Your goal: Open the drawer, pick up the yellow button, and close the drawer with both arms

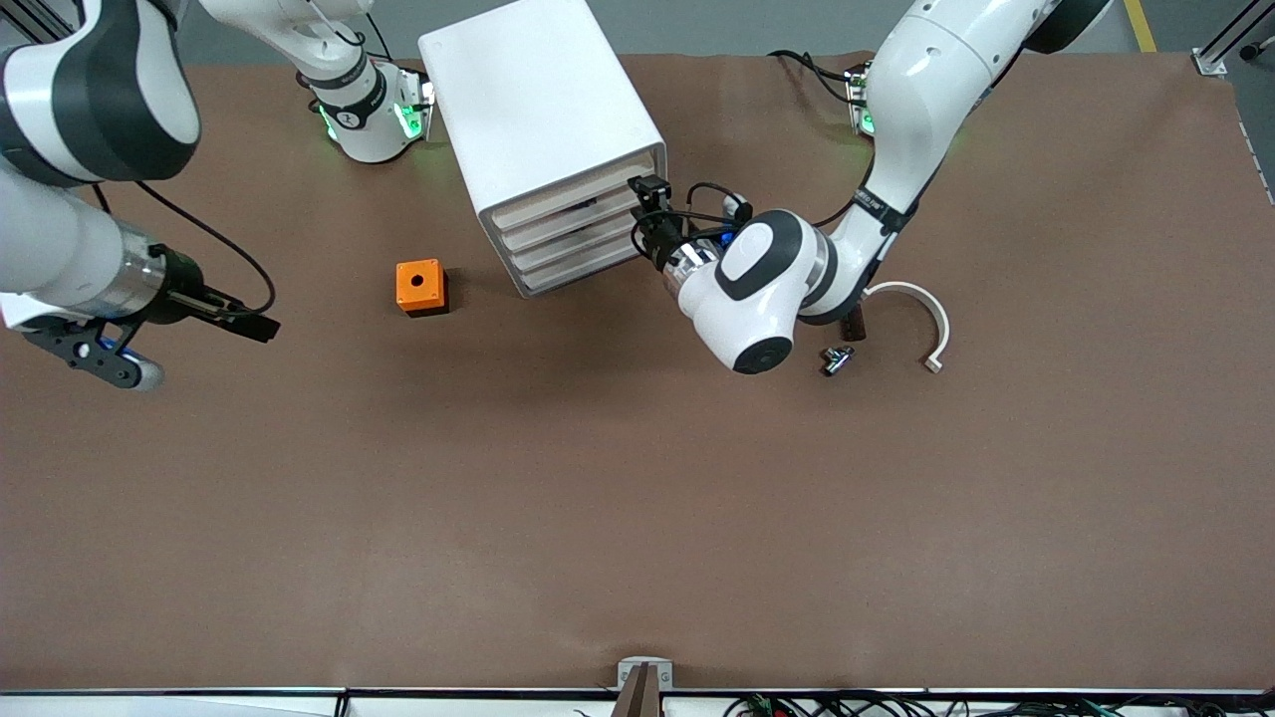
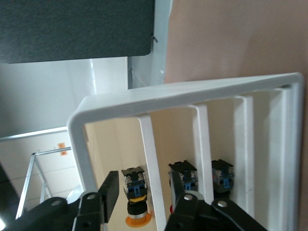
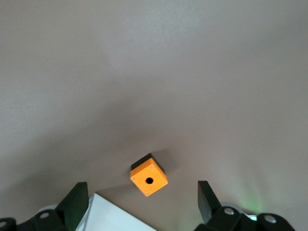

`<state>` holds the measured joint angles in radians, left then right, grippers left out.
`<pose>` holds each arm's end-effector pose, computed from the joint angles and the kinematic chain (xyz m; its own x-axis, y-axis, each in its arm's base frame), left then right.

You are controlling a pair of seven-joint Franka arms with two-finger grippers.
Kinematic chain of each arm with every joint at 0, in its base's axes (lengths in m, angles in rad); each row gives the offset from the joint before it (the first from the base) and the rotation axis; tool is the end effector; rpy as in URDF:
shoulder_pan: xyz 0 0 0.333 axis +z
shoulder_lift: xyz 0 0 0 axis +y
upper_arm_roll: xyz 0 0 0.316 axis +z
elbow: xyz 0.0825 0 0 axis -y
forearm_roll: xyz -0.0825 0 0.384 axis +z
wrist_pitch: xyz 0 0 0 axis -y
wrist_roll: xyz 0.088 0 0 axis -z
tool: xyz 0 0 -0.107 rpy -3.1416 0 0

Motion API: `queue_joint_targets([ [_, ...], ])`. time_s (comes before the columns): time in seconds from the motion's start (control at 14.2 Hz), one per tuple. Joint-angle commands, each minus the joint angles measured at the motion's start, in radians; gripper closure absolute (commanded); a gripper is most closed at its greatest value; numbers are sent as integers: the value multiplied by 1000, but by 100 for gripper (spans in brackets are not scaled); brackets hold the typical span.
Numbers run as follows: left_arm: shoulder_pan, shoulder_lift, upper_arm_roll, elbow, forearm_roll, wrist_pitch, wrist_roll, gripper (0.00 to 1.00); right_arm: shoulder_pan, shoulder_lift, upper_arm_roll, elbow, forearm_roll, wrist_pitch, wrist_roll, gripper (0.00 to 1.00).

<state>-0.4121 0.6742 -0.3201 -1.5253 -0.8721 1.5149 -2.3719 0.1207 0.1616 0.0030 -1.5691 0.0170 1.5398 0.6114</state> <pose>0.4501 -0.4734 0.2971 -0.4024 0.9095 -0.1044 0.3498 0.0474 -0.9356 0.5859 0.0746 0.5302 0.8670 -0.4701 -0.1653 -0.4605 -0.8826 0.0948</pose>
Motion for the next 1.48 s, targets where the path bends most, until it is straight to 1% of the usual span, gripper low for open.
queue_joint_targets([
  [0.0, -37, 24, -1, 22, -38, 10, -27, 50, 26, -7, -5, 4, 1, -6, 94, 0],
  [0.14, -60, 27, 1, 21, -39, 21, -39, 57, 45, -7, -5, 4, 1, -3, 136, 0],
  [0.35, -73, 41, 1, 21, -39, 31, -41, 57, 60, -7, -5, 6, 1, 0, 163, 0],
  [0.42, -74, 44, 1, 21, -38, 36, -41, 59, 68, -7, -5, 6, 0, 0, 163, 0],
  [0.63, -83, 44, 4, 22, -36, 50, -40, 96, 83, -5, -5, 6, 4, 6, 212, 0],
  [0.7, -80, 44, 9, 22, -35, 50, -36, 100, 103, -5, -5, 4, 4, 20, 238, 0],
  [0.84, -73, 42, 19, 24, -28, 50, -29, 100, 151, -4, -5, 0, 4, 55, 330, 0],
  [0.91, -73, 42, 38, 37, -28, 50, -27, 100, 169, -2, -5, -5, 11, 78, 359, 0],
  [1.05, -70, 42, 67, 71, -30, 48, -32, 100, 197, 1, -5, -6, 50, 108, 433, 0],
  [1.19, -44, 45, 96, 99, -35, 48, -29, 100, 237, 4, -5, -8, 60, 135, 508, 0],
  [1.41, 10, 73, 98, 152, -36, 50, -24, 100, 313, 4, -5, -20, 61, 164, 622, 0],
])
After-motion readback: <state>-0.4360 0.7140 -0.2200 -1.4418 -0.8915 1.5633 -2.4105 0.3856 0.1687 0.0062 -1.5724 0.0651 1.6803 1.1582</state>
